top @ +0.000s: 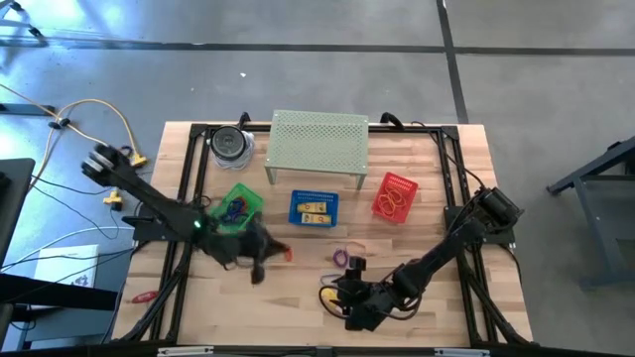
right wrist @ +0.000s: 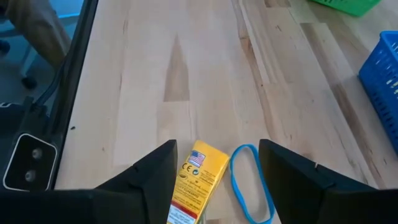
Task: Pick & Place Office Desk Supplies
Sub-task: Put the orange spring keychain into the green bin
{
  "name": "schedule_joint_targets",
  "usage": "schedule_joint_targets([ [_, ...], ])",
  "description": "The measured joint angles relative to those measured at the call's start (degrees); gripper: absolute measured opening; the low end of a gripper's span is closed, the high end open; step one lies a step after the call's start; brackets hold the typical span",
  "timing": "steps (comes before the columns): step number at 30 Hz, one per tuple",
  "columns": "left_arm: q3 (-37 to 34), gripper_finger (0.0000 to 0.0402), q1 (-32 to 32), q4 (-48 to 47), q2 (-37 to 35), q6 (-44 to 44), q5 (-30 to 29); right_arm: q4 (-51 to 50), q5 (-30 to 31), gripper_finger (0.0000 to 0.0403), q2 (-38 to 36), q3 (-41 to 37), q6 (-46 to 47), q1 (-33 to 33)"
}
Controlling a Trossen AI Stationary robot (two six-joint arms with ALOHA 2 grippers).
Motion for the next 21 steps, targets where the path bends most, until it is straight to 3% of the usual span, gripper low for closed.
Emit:
schedule_joint_targets([
  [6, 2.7, 0.0005, 4.88, -25.74, -10.36, -15.3, -2.16, 0.09, 0.02, 0.0215, 0.09, 0.0, -0.03, -0.08],
  [13, 10.86, 0.0005, 10.99, -53.87, -9.98, -25.92, -1.99, 0.12, -0.04, 0.0215, 0.15, 0.0, -0.09, -0.87],
  [16, 13.34, 0.0005, 14.09, -66.0, -8.73, -34.28, 0.38, 0.15, 0.02, 0.0215, 0.17, 0.0, -0.01, -0.89],
  [21, 13.73, 0.0005, 18.44, -73.54, -7.86, -41.19, 9.11, 0.26, -0.04, 0.0215, 0.2, 0.0, 0.01, -0.86],
])
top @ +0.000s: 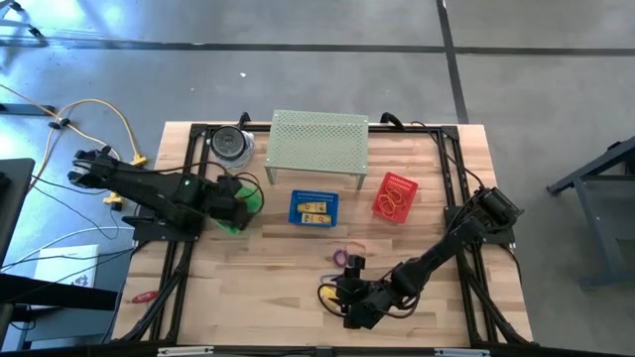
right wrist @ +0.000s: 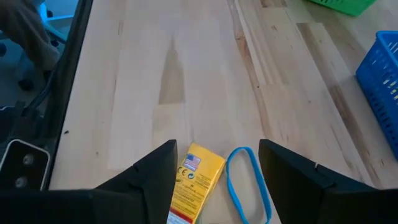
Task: Pick & Place Office Desk Supplies
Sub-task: Put the orange spring keychain into the green bin
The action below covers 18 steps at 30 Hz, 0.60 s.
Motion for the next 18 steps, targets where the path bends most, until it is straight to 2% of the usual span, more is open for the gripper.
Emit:
schedule_joint_targets([
  [7, 0.0, 0.001, 4.51, -1.99, 3.12, 1.81, 3.89, -0.03, 0.02, 0.0215, 0.04, -0.02, 0.07, 0.11],
  [18, -0.04, 0.0018, 8.36, -1.99, 12.23, 16.45, 6.03, -0.22, -0.09, 0.0215, 0.09, -0.07, 0.07, 0.11],
])
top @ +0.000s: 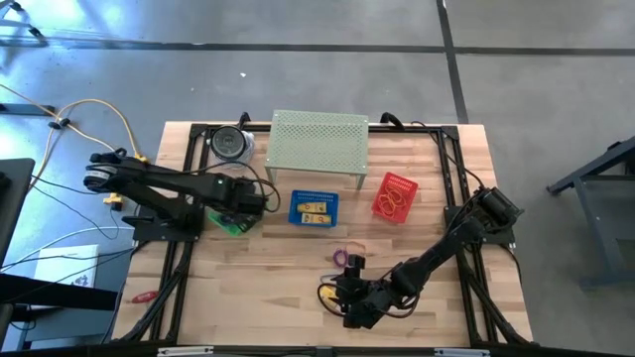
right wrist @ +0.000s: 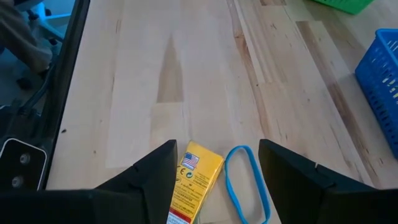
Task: Pick & Place Office Desk Supplies
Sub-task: Put the orange spring keychain into the green bin, then put the blue rubber band into the red bin
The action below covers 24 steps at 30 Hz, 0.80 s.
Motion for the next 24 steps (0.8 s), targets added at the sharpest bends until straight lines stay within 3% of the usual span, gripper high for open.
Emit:
schedule_joint_targets([
  [6, -0.02, 0.0054, 0.0, 0.02, 3.8, 1.29, 0.2, -0.01, -0.06, 0.0215, 0.01, 0.0, 0.0, 0.0],
  [16, -0.02, 0.0115, 0.0, -0.36, 3.96, 0.16, 0.04, -0.07, -0.28, 0.0215, 0.04, 0.0, 0.02, 0.0],
  [21, 1.04, 0.0118, -0.3, -1.27, 3.96, 1.06, 7.85, -0.18, -0.28, 0.0215, 0.04, 0.0, 0.02, 0.0],
  [24, 2.23, 0.0118, -2.45, -0.63, 3.94, 0.18, 9.52, -1.69, -0.33, 0.0215, 0.04, 0.0, 0.99, 0.06],
])
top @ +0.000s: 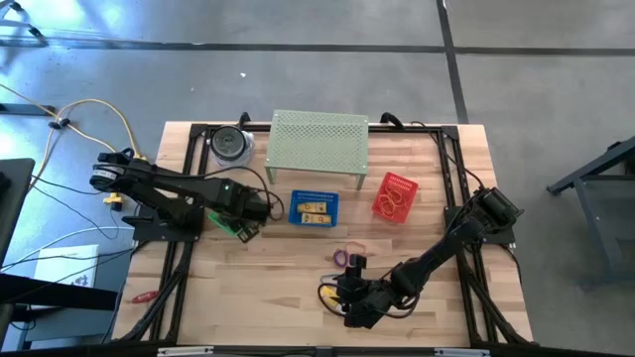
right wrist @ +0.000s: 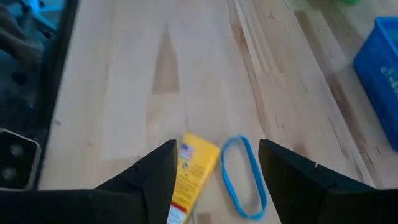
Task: Pick & Place Office Desk Supplies
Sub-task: Put the blue rubber band into the red bin
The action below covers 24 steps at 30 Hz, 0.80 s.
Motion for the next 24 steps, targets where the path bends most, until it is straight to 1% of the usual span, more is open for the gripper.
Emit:
schedule_joint_targets([
  [5, 2.53, 0.0118, -6.3, 5.09, 0.0, 0.48, 0.01, -5.51, 0.04, 0.0215, -0.02, 0.0, 4.03, 0.83],
  [8, 2.78, 0.0118, -11.78, 13.63, -0.02, 4.42, -1.82, -8.06, 0.47, 0.0215, -0.07, -0.02, 6.77, 1.56],
  [10, 2.74, 0.0118, -15.59, 20.64, 0.04, 9.08, -4.29, -8.79, 0.6, 0.0215, -0.11, -0.02, 7.52, 1.96],
  [13, 2.74, 0.0118, -21.42, 30.95, 1.39, 16.07, -11.3, -9.02, 0.63, 0.0215, -0.13, -0.02, 7.6, 2.51],
  [15, 2.74, 0.0118, -24.69, 36.74, 3.16, 21.71, -16.19, -9.02, 0.63, 0.0215, -0.15, -0.02, 7.6, 2.61],
  [17, 2.74, 0.0118, -26.95, 40.53, 6.0, 26.51, -19.43, -9.02, 0.61, 0.0215, -0.17, -0.02, 7.76, 2.65],
  [20, 2.63, 0.0118, -29.11, 43.85, 11.01, 31.54, -19.91, -9.02, 0.54, 0.0215, -0.17, -0.02, 7.87, 2.63],
  [24, 2.63, 0.0118, -30.64, 51.16, 17.74, 35.89, -19.91, -9.0, 0.48, 0.0215, -0.2, -0.02, 7.91, 2.63],
])
